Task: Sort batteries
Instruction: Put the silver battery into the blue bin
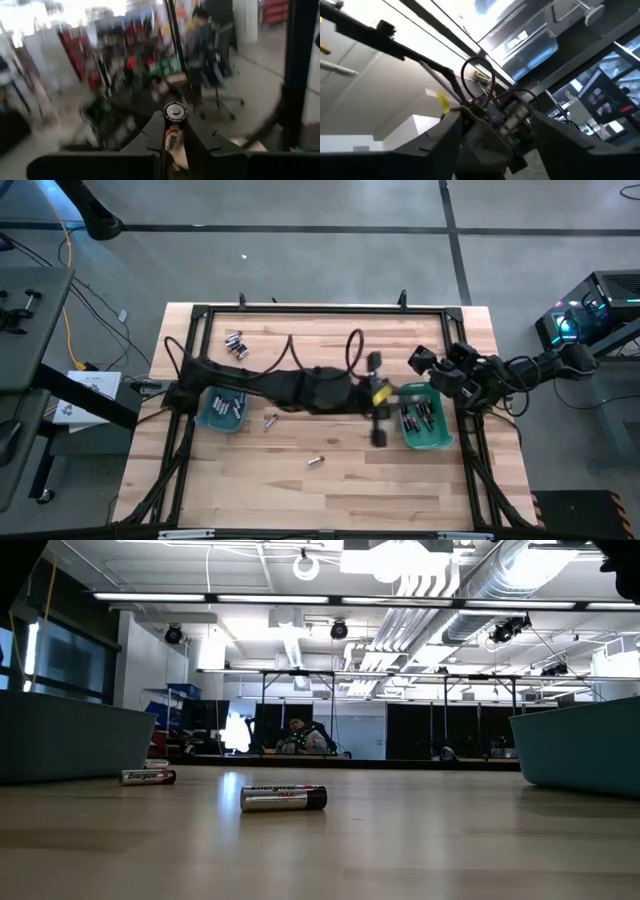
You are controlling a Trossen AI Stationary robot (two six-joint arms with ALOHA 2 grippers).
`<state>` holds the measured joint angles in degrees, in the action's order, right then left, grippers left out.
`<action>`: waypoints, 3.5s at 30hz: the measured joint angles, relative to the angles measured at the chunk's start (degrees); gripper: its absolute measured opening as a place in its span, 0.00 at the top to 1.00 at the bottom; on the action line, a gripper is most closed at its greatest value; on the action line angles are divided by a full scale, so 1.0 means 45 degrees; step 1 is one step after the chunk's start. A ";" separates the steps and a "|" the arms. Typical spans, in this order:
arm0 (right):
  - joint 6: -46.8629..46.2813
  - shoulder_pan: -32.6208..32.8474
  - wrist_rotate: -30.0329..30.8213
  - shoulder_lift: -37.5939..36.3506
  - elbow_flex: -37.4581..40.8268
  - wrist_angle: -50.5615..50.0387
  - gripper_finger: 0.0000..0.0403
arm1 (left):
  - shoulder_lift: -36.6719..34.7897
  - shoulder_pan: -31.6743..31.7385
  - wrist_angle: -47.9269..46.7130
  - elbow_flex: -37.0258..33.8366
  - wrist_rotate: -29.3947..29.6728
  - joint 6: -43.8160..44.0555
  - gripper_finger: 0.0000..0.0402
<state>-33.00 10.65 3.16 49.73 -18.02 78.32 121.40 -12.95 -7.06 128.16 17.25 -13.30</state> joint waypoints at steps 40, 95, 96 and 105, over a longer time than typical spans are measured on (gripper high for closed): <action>-0.1238 -0.1204 0.1666 -0.2619 0.0024 -0.5646 0.40 | -1.0540 0.2051 -1.5483 -1.5986 -0.2984 2.0117 0.92; -0.0922 -0.1208 0.2262 -0.2635 0.0024 -0.6264 0.40 | -0.6155 -0.1720 -0.3851 -1.3946 0.1009 1.2348 0.73; -0.0974 -0.1209 0.2261 -0.2635 0.0024 -0.6270 0.40 | -0.5831 -0.1710 -0.3998 -1.3946 0.0841 1.2796 0.70; -0.1028 -0.1204 0.2253 -0.2640 0.0024 -0.6216 0.40 | -0.4257 -0.0718 -0.7431 -1.3946 -0.0151 1.8052 0.43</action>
<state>-37.63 5.23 13.30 37.85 -17.91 50.35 102.25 -16.18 -40.50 65.41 16.57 67.93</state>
